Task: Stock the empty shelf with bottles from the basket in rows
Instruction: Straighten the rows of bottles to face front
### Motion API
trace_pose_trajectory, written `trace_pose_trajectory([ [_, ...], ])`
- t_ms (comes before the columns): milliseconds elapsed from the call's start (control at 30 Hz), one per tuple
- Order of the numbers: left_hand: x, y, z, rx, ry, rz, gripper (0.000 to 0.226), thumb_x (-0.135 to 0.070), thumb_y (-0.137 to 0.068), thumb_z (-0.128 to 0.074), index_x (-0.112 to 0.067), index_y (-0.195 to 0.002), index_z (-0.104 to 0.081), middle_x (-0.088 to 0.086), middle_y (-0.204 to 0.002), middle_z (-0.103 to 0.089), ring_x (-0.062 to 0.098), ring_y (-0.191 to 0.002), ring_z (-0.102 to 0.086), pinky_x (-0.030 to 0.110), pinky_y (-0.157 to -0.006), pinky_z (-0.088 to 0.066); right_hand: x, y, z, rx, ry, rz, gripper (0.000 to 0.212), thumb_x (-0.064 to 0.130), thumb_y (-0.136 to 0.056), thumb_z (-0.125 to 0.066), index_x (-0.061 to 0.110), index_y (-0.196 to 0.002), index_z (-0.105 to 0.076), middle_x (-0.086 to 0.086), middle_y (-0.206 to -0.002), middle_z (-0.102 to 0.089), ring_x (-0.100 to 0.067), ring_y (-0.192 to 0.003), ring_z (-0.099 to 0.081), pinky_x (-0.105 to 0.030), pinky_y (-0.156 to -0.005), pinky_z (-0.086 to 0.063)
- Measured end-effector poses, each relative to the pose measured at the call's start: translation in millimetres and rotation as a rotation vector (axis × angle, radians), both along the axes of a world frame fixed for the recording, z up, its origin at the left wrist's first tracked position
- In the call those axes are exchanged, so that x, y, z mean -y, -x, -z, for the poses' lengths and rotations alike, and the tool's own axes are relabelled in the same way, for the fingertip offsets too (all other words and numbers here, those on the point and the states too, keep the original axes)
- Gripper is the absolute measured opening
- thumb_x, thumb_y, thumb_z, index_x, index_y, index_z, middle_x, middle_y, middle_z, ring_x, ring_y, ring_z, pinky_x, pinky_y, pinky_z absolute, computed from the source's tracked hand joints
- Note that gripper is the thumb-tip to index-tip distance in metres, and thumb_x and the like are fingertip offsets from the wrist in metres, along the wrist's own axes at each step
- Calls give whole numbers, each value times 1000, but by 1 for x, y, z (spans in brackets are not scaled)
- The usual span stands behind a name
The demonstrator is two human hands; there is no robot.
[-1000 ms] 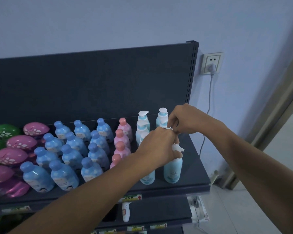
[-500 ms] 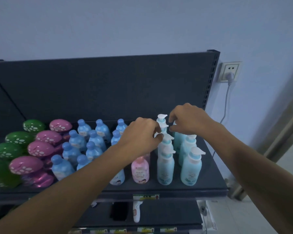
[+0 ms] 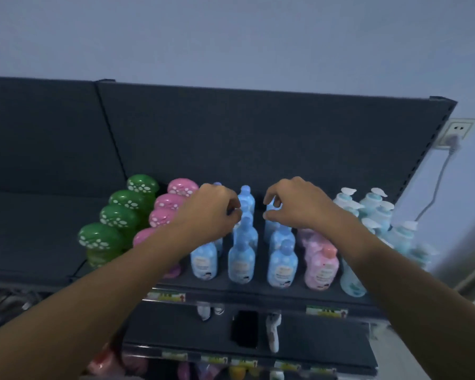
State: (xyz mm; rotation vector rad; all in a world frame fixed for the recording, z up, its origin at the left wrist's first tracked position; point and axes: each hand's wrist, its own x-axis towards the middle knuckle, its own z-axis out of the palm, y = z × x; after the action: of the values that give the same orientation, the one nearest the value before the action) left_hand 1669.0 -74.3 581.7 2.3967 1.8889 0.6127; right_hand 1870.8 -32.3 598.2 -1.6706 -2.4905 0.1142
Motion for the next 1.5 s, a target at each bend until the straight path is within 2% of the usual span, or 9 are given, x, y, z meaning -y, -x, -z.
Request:
trace_pose_trajectory([
  [133,15,87,3,-24,0,13,26,-41,-83,-56,-25,-89,-75,-6,-82,-69,20,-77,-66,38,-69,-56,14,79,5,-44,26,-6,25,44,-79,-70,35,-102,-68,12,-96,-68,-16,-95,-64,-37,-83,-54],
  [267,27,164,5,-24,40,-21,17,-31,-88,-65,-21,-92,-78,-1,-89,-75,23,-83,-69,39,-73,-58,29,146,14,-138,21,-18,22,42,-80,-71,33,-99,-71,13,-92,-69,-13,-93,-64,-36,-83,-55],
  [367,34,208,12,7,93,-41,17,-34,-89,-65,-25,-94,-77,-3,-92,-75,21,-89,-69,40,-78,-59,40,182,25,-161,45,-43,24,37,-82,-73,27,-103,-73,10,-94,-70,-9,-89,-65,-32,-78,-55],
  [500,33,247,20,-19,136,-58,19,-38,-87,-65,-33,-102,-77,-2,-103,-73,22,-97,-68,41,-83,-58,43,215,40,-157,74,-68,34,37,-78,-76,25,-109,-70,7,-96,-68,-10,-88,-65,-37,-77,-57],
  [767,32,280,34,-174,243,32,42,-41,-84,-74,-36,-126,-66,2,-125,-63,26,-115,-60,39,-96,-51,38,246,59,-73,53,-85,55,39,-78,-80,25,-128,-63,0,-124,-61,-20,-117,-55,-39,-90,-51],
  [867,31,287,41,-177,245,55,48,-42,-85,-75,-36,-130,-62,-1,-127,-60,24,-114,-59,37,-94,-51,37,250,70,-32,77,-65,58,41,-76,-81,28,-129,-62,1,-122,-59,-20,-115,-56,-34,-83,-48],
  [1033,27,289,48,-226,181,64,48,-37,-87,-74,-37,-133,-58,-2,-127,-57,27,-114,-59,43,-91,-53,37,253,79,-31,45,-19,61,43,-75,-82,31,-131,-61,3,-123,-59,-21,-116,-56,-37,-88,-51],
  [1400,24,289,53,-238,152,72,48,-41,-89,-71,-37,-135,-56,-3,-127,-56,27,-115,-58,45,-89,-55,36,253,77,-4,57,-34,62,48,-75,-80,32,-132,-61,5,-123,-58,-18,-119,-53,-36,-89,-49],
  [1500,23,291,50,-226,162,79,46,-44,-89,-69,-38,-133,-56,-3,-126,-56,26,-115,-59,44,-89,-55,30,252,65,-98,66,-55,54,50,-79,-76,27,-127,-65,9,-112,-60,-12,-111,-56,-29,-85,-46],
])
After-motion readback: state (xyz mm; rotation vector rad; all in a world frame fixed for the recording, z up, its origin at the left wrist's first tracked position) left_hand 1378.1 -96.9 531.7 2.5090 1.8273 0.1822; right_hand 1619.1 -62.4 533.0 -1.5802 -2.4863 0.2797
